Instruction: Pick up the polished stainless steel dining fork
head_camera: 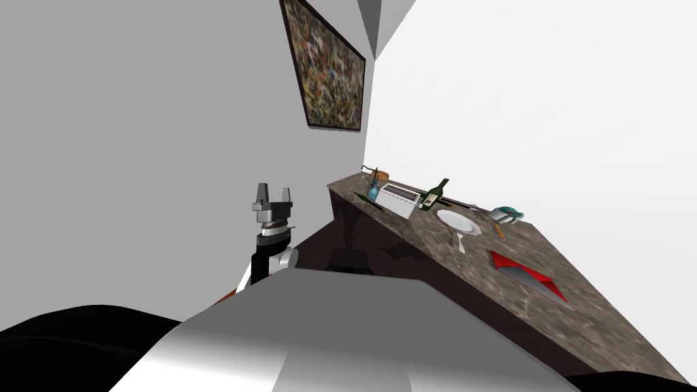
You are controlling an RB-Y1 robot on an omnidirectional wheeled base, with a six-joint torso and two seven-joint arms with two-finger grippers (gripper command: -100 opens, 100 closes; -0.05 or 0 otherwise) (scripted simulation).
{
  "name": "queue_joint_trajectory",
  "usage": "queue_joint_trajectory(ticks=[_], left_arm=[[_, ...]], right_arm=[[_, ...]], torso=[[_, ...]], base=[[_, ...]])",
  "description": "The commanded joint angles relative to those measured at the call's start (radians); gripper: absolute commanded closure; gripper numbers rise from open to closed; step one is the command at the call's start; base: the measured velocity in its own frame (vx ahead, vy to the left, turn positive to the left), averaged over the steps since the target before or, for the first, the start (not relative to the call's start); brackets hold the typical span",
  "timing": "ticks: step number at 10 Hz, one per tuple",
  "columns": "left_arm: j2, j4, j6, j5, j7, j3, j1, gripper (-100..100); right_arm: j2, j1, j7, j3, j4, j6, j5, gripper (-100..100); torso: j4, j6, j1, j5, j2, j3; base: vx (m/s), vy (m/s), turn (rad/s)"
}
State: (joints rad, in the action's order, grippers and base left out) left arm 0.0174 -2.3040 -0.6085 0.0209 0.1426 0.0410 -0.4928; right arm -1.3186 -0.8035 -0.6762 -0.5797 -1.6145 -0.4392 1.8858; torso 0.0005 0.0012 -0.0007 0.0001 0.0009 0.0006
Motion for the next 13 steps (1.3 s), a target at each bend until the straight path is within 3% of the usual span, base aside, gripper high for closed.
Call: queue_joint_trajectory(ticks=[1, 2, 4, 5, 8, 9, 11, 12, 13], left_arm=[[0.000, 0.000, 0.000, 0.000, 0.000, 0.000, 0.000, 0], [0.000, 0.000, 0.000, 0.000, 0.000, 0.000, 0.000, 0], [0.000, 0.000, 0.000, 0.000, 0.000, 0.000, 0.000, 0], [0.000, 0.000, 0.000, 0.000, 0.000, 0.000, 0.000, 0], [0.000, 0.000, 0.000, 0.000, 0.000, 0.000, 0.000, 0], [0.000, 0.000, 0.000, 0.000, 0.000, 0.000, 0.000, 0], [0.000, 0.000, 0.000, 0.000, 0.000, 0.000, 0.000, 0], [0.000, 0.000, 0.000, 0.000, 0.000, 0.000, 0.000, 0], [0.000, 0.000, 0.000, 0.000, 0.000, 0.000, 0.000, 0]], right_arm=[[-0.002, 0.000, 0.001, 0.002, 0.004, -0.006, 0.039, -100], [-0.047, -0.014, -0.041, -0.006, 0.054, -0.055, 0.075, -100], [-0.047, -0.014, -0.041, -0.006, 0.061, -0.059, 0.136, -100], [-0.089, -0.029, -0.084, -0.011, 0.109, -0.104, 0.165, -100], [-0.089, -0.029, -0.084, -0.011, 0.119, -0.111, 0.231, -100], [-0.128, -0.043, -0.127, -0.014, 0.170, -0.162, 0.268, -100], [-0.128, -0.043, -0.127, -0.014, 0.178, -0.162, 0.322, -100], [-0.164, -0.057, -0.169, -0.015, 0.223, -0.206, 0.356, -100], [-0.164, -0.057, -0.169, -0.015, 0.235, -0.211, 0.380, -100]], torso=[[0.000, 0.000, 0.000, 0.000, 0.000, 0.000], [0.000, 0.000, 0.000, 0.000, 0.001, 0.000], [0.000, 0.000, 0.000, 0.000, 0.000, 0.000], [0.000, 0.000, 0.000, 0.000, 0.000, 0.000], [0.000, 0.000, 0.000, 0.000, 0.000, 0.000], [0.000, 0.000, 0.000, 0.000, 0.001, 0.001], [0.000, 0.000, 0.000, 0.000, 0.000, 0.000], [0.000, 0.000, -0.001, 0.000, 0.000, 0.000], [0.000, -0.001, -0.001, 0.000, 0.000, 0.000]], base=[[0.003, 0.004, -0.012], [0.016, 0.013, 0.248], [0.016, 0.002, 0.070], [0.018, 0.010, 0.212], [0.010, -0.002, 0.042], [0.011, 0.004, 0.203], [0.011, -0.004, 0.095], [0.014, 0.000, 0.190], [0.013, -0.007, 0.142]])
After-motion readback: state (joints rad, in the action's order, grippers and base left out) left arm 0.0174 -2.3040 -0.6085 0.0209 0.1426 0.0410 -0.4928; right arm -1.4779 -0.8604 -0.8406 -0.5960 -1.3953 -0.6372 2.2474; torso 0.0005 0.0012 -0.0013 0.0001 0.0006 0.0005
